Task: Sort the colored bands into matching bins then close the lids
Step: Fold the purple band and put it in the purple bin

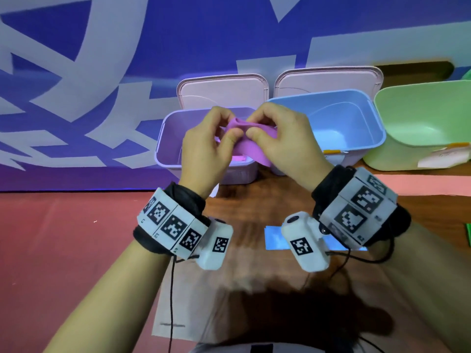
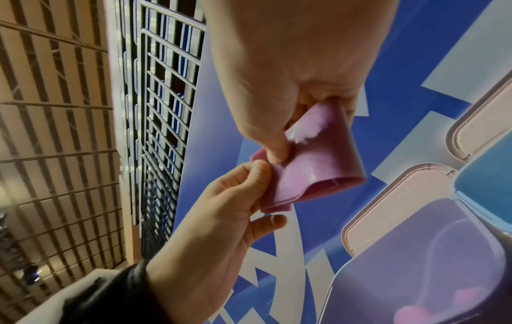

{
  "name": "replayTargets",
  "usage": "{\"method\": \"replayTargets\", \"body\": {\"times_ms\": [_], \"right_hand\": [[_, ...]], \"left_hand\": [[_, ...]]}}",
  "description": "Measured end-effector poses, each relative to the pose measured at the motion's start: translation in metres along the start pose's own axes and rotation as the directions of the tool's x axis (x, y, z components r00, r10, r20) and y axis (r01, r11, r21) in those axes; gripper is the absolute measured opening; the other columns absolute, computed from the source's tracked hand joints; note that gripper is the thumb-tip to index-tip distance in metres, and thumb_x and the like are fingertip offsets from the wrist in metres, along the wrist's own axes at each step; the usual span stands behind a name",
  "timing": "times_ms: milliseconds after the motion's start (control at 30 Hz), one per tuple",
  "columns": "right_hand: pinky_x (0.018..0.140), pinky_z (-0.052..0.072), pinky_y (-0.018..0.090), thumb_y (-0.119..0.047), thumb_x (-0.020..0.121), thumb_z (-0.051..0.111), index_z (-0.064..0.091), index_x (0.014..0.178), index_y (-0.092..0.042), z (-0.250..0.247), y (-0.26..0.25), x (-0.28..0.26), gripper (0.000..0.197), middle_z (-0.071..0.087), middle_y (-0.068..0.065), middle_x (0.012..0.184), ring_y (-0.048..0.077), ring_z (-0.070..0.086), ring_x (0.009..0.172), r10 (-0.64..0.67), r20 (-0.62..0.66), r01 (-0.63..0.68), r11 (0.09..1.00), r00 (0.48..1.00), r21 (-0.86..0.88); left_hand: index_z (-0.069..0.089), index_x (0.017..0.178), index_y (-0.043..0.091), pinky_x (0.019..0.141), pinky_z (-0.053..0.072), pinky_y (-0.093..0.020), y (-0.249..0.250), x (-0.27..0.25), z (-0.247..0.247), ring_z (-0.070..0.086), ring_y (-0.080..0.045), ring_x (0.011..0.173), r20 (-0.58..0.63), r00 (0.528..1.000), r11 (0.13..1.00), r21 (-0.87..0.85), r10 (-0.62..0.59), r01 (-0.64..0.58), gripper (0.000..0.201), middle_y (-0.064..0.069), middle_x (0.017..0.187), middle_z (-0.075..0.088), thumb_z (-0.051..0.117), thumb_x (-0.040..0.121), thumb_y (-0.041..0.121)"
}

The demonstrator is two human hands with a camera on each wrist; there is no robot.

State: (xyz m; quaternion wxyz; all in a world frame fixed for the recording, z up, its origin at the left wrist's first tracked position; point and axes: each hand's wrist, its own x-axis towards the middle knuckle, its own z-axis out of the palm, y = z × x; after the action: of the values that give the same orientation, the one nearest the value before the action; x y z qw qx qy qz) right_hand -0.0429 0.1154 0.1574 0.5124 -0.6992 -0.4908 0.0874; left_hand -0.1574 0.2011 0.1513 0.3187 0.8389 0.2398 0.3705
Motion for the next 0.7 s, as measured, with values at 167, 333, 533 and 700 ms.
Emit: {"method": "replayTargets", "body": {"times_ms": [167,333,533,700], "right_hand": [[0.075,0.037,0.003,-0.017,0.073,0.059,0.065,0.097,-0.012,0.002,0.009,0.016,0.025,0.060,-0.010,0.085,-0.010,0.051,0.075,0.043,0.123,-0.053,0.995,0.991,0.084],[0.067,0.040,0.009,-0.010,0.075,0.069,0.056,0.076,-0.025,0.018,0.013,0.040,0.020,0.059,-0.017,0.072,-0.002,0.055,0.067,0.158,0.133,-0.170,0.982,0.979,0.082],[0.071,0.047,0.032,-0.007,0.073,0.068,0.059,0.076,-0.020,0.044,0.027,0.078,0.016,0.060,-0.006,0.069,0.019,0.059,0.072,0.201,0.151,-0.194,0.979,0.968,-0.058],[0.067,0.043,0.010,-0.001,0.079,0.066,0.059,0.097,-0.015,0.056,0.041,0.099,0.023,0.058,-0.007,0.078,-0.004,0.053,0.069,0.306,0.297,-0.355,0.926,0.905,0.127]], "left_hand": [[0.053,0.094,0.010,0.063,0.034,-0.008,-0.020,0.020,0.001,0.044,0.004,0.064,0.026,1.000,0.999,0.041,0.005,-0.006,0.011,0.017,0.067,0.043,0.046,0.086,0.013],[0.047,0.091,0.010,0.059,0.032,-0.008,-0.039,0.033,-0.001,0.043,0.003,0.063,0.074,0.997,1.000,0.016,0.000,-0.001,0.004,0.019,0.072,0.043,0.045,0.087,0.009],[0.044,0.080,0.018,0.059,0.033,-0.006,-0.066,0.054,-0.003,0.046,0.004,0.060,0.069,0.995,0.997,-0.029,-0.074,0.077,0.015,0.016,0.065,0.046,0.057,0.081,0.010],[0.042,0.073,0.023,0.054,0.032,-0.009,-0.094,0.073,0.002,0.038,0.000,0.053,0.088,0.962,0.958,-0.101,-0.260,0.268,0.026,0.011,0.062,0.042,0.057,0.085,0.005]]}}
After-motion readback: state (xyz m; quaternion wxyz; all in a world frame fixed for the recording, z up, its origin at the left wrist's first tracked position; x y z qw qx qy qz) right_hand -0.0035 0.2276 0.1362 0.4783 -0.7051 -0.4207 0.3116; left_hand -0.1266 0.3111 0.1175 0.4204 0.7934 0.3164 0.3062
